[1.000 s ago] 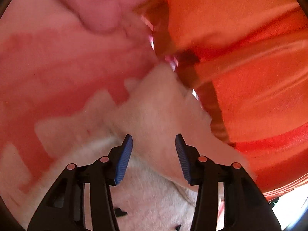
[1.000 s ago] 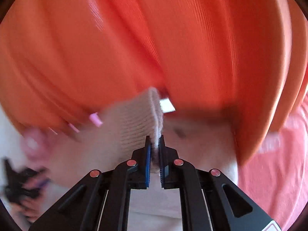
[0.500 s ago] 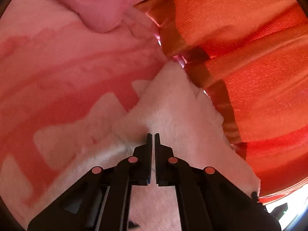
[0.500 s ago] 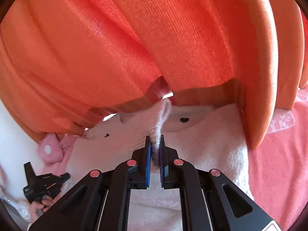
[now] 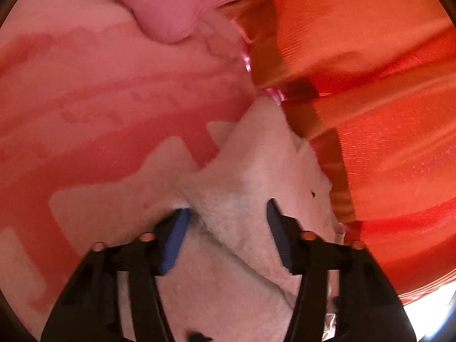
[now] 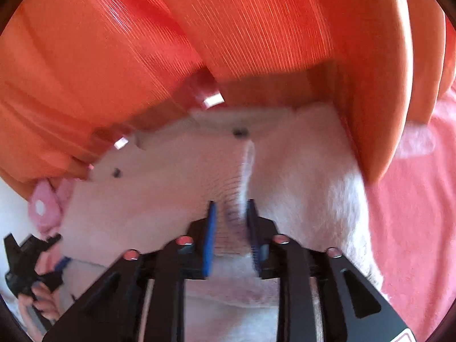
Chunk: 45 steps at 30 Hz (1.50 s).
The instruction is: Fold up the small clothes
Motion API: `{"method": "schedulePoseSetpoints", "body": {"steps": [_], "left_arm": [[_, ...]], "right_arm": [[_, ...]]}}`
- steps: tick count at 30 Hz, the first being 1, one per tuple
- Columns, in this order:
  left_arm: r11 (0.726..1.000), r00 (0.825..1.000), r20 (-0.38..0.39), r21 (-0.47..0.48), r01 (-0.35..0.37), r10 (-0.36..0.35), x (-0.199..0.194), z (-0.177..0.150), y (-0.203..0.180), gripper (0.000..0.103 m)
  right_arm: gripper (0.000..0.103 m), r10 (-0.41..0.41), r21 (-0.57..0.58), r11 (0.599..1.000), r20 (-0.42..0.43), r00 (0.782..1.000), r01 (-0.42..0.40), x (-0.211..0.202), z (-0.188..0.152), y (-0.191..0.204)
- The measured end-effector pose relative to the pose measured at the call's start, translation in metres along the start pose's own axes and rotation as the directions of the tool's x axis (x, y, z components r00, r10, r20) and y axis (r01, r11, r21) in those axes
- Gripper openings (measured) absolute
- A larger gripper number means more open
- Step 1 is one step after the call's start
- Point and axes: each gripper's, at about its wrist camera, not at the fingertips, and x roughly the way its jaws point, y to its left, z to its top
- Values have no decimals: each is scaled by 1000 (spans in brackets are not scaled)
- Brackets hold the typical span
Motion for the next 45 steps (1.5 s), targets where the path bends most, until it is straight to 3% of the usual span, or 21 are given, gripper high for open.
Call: {"method": "schedulePoseSetpoints", "body": {"steps": [2,5,7,8,10,12,14,19,20,23,25,28,30,31,32,34,36,39,41,42,45], "left_arm": [[1000,1000,1,-5,2,-2,2,1,4,10],[998,996,87,49,31,-35,-16,2,-11,7],[995,990,128,90,40,-52,-26,-2,-25,7],[994,990,137,103,28,-42,-28,-3,-29,7],[991,990,140,131,-31,12,-23,-5,-25,7],[993,993,110,106,-56,45,-15,-5,-11,7],[996,995,73,56,-65,61,-9,-6,4,7],[989,992,93,111,-101,91,-8,-8,-5,7],[989,992,87,108,-98,89,-6,-8,-3,7],[989,993,82,109,-97,88,-4,-8,-2,8],[988,993,78,117,-98,90,-5,-10,-2,8],[987,995,50,136,-90,83,-14,-9,-11,12],[981,994,45,168,-102,95,-38,-14,-17,15],[974,995,30,204,-99,95,-47,-17,-20,28],[960,995,9,262,-96,98,-63,-24,-19,45],[931,988,-13,338,-139,153,-92,-41,-8,57],[899,978,-101,421,-122,180,-119,-64,13,60],[879,951,-190,458,-135,245,-138,-92,43,64],[887,933,-251,444,-125,257,-146,-110,60,66],[898,927,-280,425,-114,250,-149,-119,66,67],[888,932,-264,447,-110,248,-153,-138,61,79]], "right_arm": [[15,7,23,1000,3,1000,-8,5,-3,-7],[8,131,16,991,104,986,-134,-33,14,10],[7,285,-98,958,249,926,-269,-88,28,36],[7,302,-141,952,287,909,-272,-100,28,41],[7,166,-188,975,270,948,-117,-85,24,38],[7,6,-71,997,104,995,2,-25,15,1],[6,2,28,1000,8,1000,-2,0,6,-23],[6,112,-102,991,224,968,-91,-65,29,6],[6,79,-114,992,209,975,-56,-57,27,3],[6,-44,-12,999,13,999,44,11,5,-41],[6,-31,-19,999,25,999,31,8,5,-43],[11,16,-14,1000,86,996,-15,-40,16,-31],[33,-14,-36,999,82,997,17,-76,8,-36],[52,-23,-28,999,67,997,25,-92,-3,-45],[58,-35,-21,999,40,999,36,-105,-18,-55],[58,-60,-23,998,-67,996,59,-129,-59,-83],[59,-35,-9,999,-171,985,34,-146,-102,-109],[59,41,44,999,-348,937,-27,-155,-169,-135],[61,106,73,994,-375,921,-85,-159,-192,-136],[61,118,63,993,-340,933,-103,-168,-200,-132],[69,163,59,987,-370,915,-152,-159,-199,-123]]}}
